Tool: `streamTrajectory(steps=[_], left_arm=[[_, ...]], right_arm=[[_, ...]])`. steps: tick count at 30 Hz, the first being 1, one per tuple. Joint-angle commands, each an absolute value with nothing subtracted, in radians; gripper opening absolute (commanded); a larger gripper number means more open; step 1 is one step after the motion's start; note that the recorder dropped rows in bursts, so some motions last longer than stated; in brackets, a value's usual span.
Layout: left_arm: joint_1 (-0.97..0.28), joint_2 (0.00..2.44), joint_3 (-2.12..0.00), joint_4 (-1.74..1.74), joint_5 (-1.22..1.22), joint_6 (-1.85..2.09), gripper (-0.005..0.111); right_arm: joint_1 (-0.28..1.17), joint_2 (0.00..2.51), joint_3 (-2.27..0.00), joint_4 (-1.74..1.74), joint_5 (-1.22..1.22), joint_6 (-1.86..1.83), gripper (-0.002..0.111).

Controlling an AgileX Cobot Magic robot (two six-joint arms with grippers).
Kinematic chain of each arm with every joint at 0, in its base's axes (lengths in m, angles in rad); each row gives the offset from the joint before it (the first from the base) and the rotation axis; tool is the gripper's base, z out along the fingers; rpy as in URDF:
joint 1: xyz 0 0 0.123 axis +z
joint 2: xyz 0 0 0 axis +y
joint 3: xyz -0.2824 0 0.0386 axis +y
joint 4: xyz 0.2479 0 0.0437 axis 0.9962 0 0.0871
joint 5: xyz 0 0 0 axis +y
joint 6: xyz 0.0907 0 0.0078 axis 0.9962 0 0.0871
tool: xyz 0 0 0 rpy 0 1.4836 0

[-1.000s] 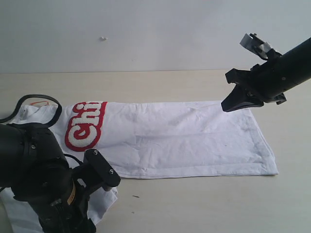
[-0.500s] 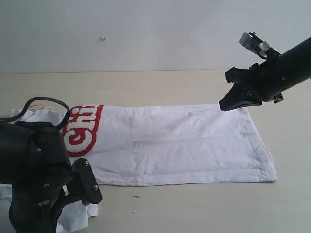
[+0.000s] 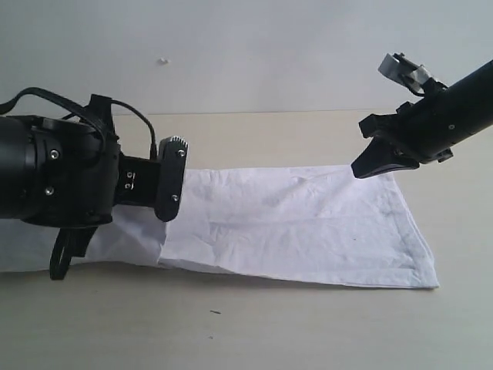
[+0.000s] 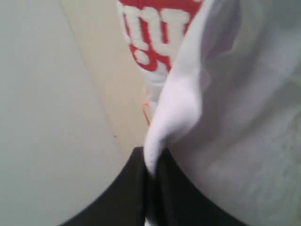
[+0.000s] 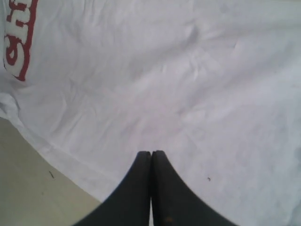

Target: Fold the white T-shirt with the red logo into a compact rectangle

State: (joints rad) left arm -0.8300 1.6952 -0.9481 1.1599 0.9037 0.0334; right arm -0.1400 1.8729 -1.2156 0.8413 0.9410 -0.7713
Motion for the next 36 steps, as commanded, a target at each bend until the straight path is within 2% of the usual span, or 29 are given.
streamTrajectory(steps=[1, 3, 10, 13, 18, 20, 22, 25, 29, 36], left_arm=[[-0.781, 1.688, -0.953, 1.272, 0.733, 0.018, 0.0], [-0.761, 1.688, -0.953, 1.272, 0.669, 0.019, 0.005], [-0.683, 1.688, -0.953, 1.272, 0.573, 0.011, 0.042], [-0.655, 1.688, -0.953, 1.272, 0.57, -0.051, 0.045], [-0.637, 1.688, -0.953, 1.263, 0.577, -0.239, 0.044], [-0.637, 1.688, -0.953, 1.194, 0.567, -0.352, 0.039], [-0.621, 1.698, -0.953, 1.064, 0.545, -0.363, 0.027], [-0.561, 1.723, -0.953, 0.83, 0.452, -0.332, 0.0], [-0.441, 1.765, -0.953, 0.471, 0.357, -0.205, 0.0], [-0.329, 1.83, -0.953, -0.036, 0.444, 0.289, 0.0]], right_arm=[[-0.14, 1.861, -1.214, 0.793, 0.924, -0.784, 0.0], [-0.14, 1.861, -1.214, 0.781, 0.922, -0.784, 0.0], [-0.14, 1.861, -1.214, 0.762, 0.922, -0.784, 0.0], [-0.14, 1.861, -1.214, 0.756, 0.921, -0.784, 0.0], [-0.14, 1.861, -1.214, 0.756, 0.914, -0.784, 0.0], [-0.14, 1.861, -1.214, 0.756, 0.914, -0.782, 0.0], [-0.14, 1.861, -1.214, 0.756, 0.914, -0.782, 0.0], [-0.14, 1.861, -1.214, 0.756, 0.914, -0.78, 0.0], [-0.14, 1.861, -1.214, 0.754, 0.917, -0.774, 0.0], [-0.14, 1.862, -1.214, 0.748, 0.891, -0.774, 0.0]])
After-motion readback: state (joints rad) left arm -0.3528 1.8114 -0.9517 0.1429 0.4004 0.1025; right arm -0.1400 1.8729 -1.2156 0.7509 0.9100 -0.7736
